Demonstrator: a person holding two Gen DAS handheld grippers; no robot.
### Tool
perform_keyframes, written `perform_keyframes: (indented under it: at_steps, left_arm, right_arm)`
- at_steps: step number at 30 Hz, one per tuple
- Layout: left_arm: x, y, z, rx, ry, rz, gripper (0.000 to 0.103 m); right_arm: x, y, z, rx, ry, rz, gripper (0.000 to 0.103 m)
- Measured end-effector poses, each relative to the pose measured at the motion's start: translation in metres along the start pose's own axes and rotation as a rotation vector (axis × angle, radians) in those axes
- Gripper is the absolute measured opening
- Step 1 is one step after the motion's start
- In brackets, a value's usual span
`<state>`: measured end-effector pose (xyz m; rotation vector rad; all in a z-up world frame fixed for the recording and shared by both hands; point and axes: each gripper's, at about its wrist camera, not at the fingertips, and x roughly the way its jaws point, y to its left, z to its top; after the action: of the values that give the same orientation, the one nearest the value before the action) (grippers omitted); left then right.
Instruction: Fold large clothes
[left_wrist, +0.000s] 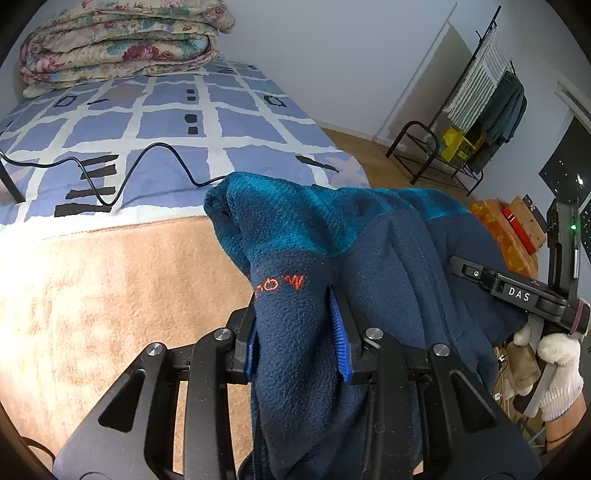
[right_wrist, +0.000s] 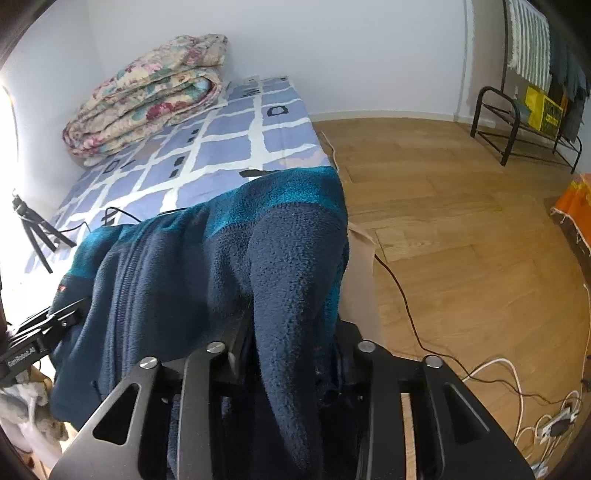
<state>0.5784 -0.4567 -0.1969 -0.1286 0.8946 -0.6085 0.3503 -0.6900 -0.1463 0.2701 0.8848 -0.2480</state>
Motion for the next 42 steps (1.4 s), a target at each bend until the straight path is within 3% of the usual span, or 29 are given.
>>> perform_keyframes:
  at_steps: [3,12,26,33,42]
  left_arm:
    - [-0.001,0.0,-0.001,0.003,-0.002,-0.002,0.034]
    - [-0.032,-0.008,-0.01,0.039,-0.046,0.028,0.035]
    - [-0.131,-0.033,-0.049,0.122,-0.139,0.011,0.035]
    - [-0.21,-0.061,-0.076,0.172,-0.186,0.003,0.035]
    - [-0.35,-0.091,-0.114,0.213,-0.289,0.038,0.035]
  right_arm:
    - [0.002,-0.009,0.0,0.04,0.003,-0.051,0.05]
    - [-0.018,-0.011,-0.007,0.045,-0.032,-0.106,0.05]
    - [-0.074,0.031,-0.033,0.028,-0.103,-0.124,0.05]
    - [-0.137,0.059,-0.054,0.003,-0.161,-0.086,0.05]
    - [-0.25,0.11,-0.083,-0.058,-0.256,-0.02,0.05]
